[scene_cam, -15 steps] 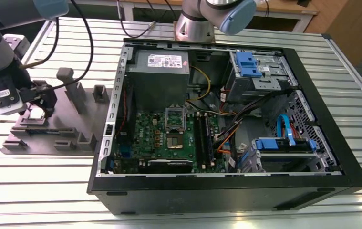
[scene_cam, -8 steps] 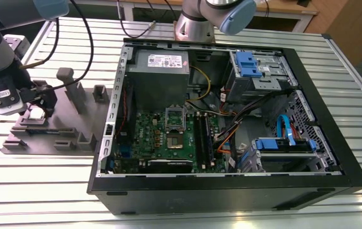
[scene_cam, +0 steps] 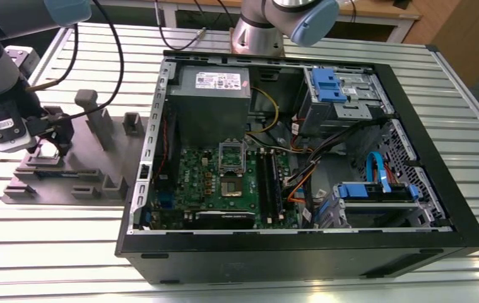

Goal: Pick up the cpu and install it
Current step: 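Pick up the cpu and move it towards the insertion slot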

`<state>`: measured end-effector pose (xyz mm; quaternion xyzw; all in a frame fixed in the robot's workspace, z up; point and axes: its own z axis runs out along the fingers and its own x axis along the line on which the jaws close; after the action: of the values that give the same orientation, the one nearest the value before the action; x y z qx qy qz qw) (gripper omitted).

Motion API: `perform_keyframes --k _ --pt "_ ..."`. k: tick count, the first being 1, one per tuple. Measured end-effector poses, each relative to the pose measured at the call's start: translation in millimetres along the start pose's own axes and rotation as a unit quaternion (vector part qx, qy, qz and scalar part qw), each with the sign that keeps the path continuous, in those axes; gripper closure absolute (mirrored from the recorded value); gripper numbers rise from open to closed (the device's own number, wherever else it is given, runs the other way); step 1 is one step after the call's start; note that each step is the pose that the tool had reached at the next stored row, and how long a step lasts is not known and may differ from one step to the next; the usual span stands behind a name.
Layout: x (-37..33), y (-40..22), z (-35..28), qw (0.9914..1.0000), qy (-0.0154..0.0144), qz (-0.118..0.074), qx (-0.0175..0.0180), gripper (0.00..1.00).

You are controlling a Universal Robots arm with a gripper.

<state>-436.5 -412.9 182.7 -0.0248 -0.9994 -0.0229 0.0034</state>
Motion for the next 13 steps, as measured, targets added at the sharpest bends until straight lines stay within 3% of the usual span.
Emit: perform_keyframes --k 13 --pt "1.4 -0.1 0.5 1.00000 -0.0002 0.000 0.0001 0.36"
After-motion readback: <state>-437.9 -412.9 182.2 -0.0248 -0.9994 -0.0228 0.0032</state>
